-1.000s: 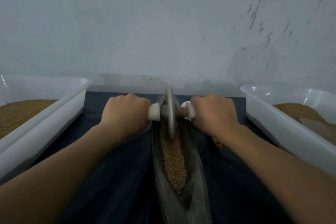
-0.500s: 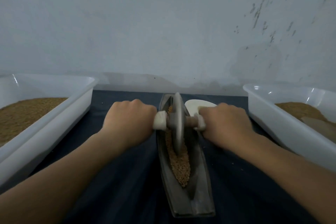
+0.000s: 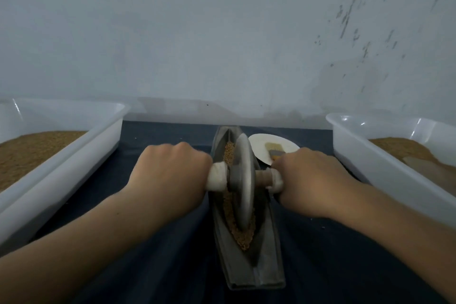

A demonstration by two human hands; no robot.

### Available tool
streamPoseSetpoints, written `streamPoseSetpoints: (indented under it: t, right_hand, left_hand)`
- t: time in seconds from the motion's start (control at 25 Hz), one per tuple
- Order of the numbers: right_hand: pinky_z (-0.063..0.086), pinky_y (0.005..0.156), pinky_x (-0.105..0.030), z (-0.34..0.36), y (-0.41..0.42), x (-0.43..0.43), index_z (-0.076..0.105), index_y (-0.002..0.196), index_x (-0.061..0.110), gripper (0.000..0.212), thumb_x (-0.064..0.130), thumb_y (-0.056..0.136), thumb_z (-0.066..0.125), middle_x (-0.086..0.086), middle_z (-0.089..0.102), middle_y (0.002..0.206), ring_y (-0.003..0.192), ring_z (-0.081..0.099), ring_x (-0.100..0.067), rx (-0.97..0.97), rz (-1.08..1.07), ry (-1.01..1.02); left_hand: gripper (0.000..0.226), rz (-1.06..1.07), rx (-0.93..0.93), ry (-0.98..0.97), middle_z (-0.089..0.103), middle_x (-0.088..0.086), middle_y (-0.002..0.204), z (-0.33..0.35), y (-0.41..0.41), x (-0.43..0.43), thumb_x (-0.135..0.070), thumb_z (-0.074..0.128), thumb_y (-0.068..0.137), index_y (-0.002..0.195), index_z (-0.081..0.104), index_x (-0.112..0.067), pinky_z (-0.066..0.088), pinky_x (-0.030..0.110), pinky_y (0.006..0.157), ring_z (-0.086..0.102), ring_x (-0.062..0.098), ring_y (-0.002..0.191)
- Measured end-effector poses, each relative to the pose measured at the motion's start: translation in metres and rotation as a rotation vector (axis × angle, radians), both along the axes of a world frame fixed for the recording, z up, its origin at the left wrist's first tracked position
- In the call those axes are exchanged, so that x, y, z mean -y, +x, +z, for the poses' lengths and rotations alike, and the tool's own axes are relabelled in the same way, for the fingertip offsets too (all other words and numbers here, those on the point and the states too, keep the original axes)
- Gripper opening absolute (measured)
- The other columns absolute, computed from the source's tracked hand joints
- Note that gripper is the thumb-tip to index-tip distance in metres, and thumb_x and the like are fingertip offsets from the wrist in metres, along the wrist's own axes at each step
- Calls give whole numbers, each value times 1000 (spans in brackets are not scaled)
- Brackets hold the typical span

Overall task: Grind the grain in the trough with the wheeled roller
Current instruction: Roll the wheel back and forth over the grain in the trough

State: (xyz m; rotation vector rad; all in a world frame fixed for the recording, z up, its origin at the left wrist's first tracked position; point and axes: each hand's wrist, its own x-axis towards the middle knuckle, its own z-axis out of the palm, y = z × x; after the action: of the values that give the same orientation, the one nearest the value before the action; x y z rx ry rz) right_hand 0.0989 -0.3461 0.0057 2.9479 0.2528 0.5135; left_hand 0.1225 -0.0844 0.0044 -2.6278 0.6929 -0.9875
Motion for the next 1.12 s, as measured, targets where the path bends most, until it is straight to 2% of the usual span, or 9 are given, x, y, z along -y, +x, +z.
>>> streamPoseSetpoints:
  t: [0.16, 0.28, 0.4, 0.48, 0.6, 0.76, 0.88, 1.0, 1.12]
  right_hand:
    - [35, 57, -29, 15, 55, -27, 52, 72, 26, 18, 37, 85, 57, 8, 49, 68, 65, 54, -21, 95, -71, -15]
    - [38, 60, -30, 25, 70, -37, 59, 84, 28, 7, 32, 90, 60, 1, 56, 78, 75, 60, -25, 122, -51, -85]
    - [24, 47, -26, 13, 30, -19, 48, 74, 29, 17, 35, 77, 64, 9, 37, 63, 53, 40, -14, 147, 32, -109]
    - [6, 45, -21, 0, -6, -5, 46, 68, 32, 22, 44, 62, 63, 10, 16, 56, 43, 18, -13, 270, 89, -147]
    - [1, 49, -17, -7, -14, 6, 43, 67, 33, 27, 50, 55, 60, 11, 4, 57, 40, 15, -17, 337, 98, -112]
    - [37, 52, -28, 7, 43, -24, 47, 71, 28, 21, 38, 79, 64, 7, 45, 64, 58, 52, -21, 149, -75, -1]
    - [40, 59, -31, 15, 61, -27, 54, 77, 29, 14, 38, 86, 61, 4, 58, 77, 75, 61, -25, 49, -95, 42]
    - [13, 44, -20, 1, 16, -10, 38, 61, 30, 39, 40, 56, 75, 12, 22, 55, 43, 26, -9, 287, 32, -89]
    - [1, 52, -14, -4, -8, -5, 39, 54, 33, 35, 42, 37, 69, 12, 0, 58, 47, -2, -6, 458, 175, -112]
  left_hand:
    - [5, 203, -174, -122, 36, -6, 65, 4, 49, 21, -32, 56, 84, 83, 57, -28, 33, 32, 55, 41, 21, 60]
    - [9, 220, -261, -162, 40, -6, 70, 8, 57, 20, -36, 55, 87, 84, 53, -28, 36, 33, 60, 45, 21, 66]
    - [22, 76, -169, -86, 33, -9, 63, 0, 25, 2, -48, 56, 81, 77, 40, -33, 28, 28, 50, 35, 17, 54]
    - [29, -81, 35, 9, 20, -8, 55, -1, -4, -11, -51, 50, 71, 71, 28, -33, 6, 21, 46, 13, 12, 45]
    - [37, -144, 59, 2, 13, -11, 56, 1, -8, -12, -49, 54, 64, 72, 22, -32, -1, 18, 52, 1, 9, 48]
    - [11, 198, -97, -52, 41, -4, 65, 4, 36, 19, -35, 58, 81, 80, 52, -26, 32, 30, 53, 45, 22, 56]
    - [12, 203, -214, -52, 59, -1, 85, 18, 49, 24, -34, 56, 85, 92, 63, -28, 38, 33, 61, 59, 24, 75]
    - [14, 100, -321, -25, 52, -11, 69, 13, 21, 5, -48, 60, 73, 74, 53, -36, 34, 26, 52, 50, 10, 58]
    - [14, 62, -451, -47, 46, -13, 53, 4, -2, -10, -57, 55, 59, 69, 50, -49, 22, 20, 41, 38, 0, 43]
